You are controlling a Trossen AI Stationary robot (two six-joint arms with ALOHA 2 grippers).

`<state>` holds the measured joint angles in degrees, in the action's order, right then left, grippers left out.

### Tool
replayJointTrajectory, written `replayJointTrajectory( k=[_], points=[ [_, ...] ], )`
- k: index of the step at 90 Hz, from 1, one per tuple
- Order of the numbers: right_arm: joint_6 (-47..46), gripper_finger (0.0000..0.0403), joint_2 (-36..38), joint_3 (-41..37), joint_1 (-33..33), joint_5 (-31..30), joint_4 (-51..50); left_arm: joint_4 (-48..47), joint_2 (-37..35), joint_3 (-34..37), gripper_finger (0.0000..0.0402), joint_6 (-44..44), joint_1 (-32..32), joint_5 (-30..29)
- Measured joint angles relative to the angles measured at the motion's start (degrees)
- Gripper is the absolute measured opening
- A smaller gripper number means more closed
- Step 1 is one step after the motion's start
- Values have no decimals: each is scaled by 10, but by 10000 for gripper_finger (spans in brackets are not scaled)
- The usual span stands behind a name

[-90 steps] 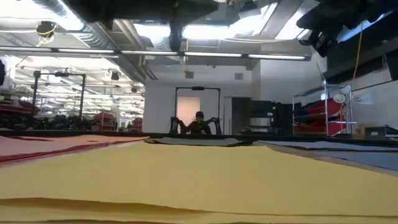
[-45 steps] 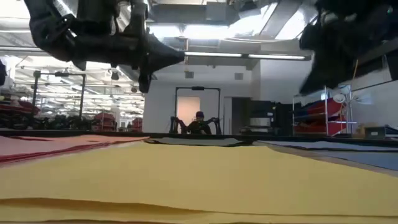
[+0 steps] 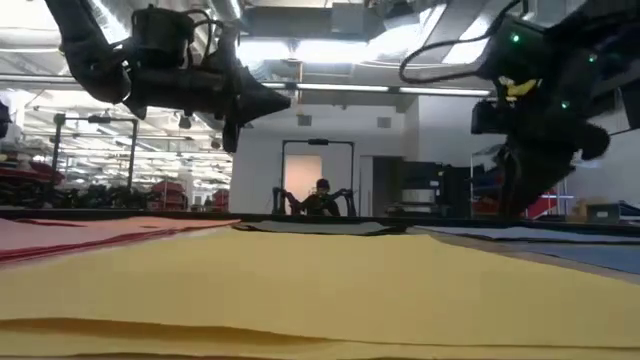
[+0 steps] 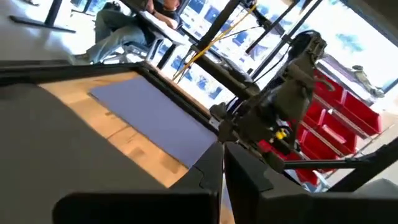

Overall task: Organize paper
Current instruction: Stack the blue color paper on top of the other blue color paper

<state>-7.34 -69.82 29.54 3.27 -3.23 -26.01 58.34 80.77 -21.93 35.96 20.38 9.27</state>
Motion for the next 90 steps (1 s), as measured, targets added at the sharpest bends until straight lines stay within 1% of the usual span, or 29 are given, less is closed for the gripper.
replayJointTrajectory(
  k=[20, 35, 62, 72, 90],
  points=[
    [20, 159, -35, 0, 1, -7, 14, -25, 0, 0, 0, -10, 10, 11],
    [31, 159, -55, 0, 1, 8, 26, -42, 0, 0, 0, -13, 15, 23],
    [33, 155, -71, 0, 1, -4, 34, -43, 0, 0, 0, -14, 15, 24],
    [33, 131, -78, 2, 1, -3, 35, -49, 0, 0, 0, -13, 15, 25],
    [33, 54, -76, 4, 1, -2, 32, -51, 0, 0, 0, -1, 15, 39]
  ],
)
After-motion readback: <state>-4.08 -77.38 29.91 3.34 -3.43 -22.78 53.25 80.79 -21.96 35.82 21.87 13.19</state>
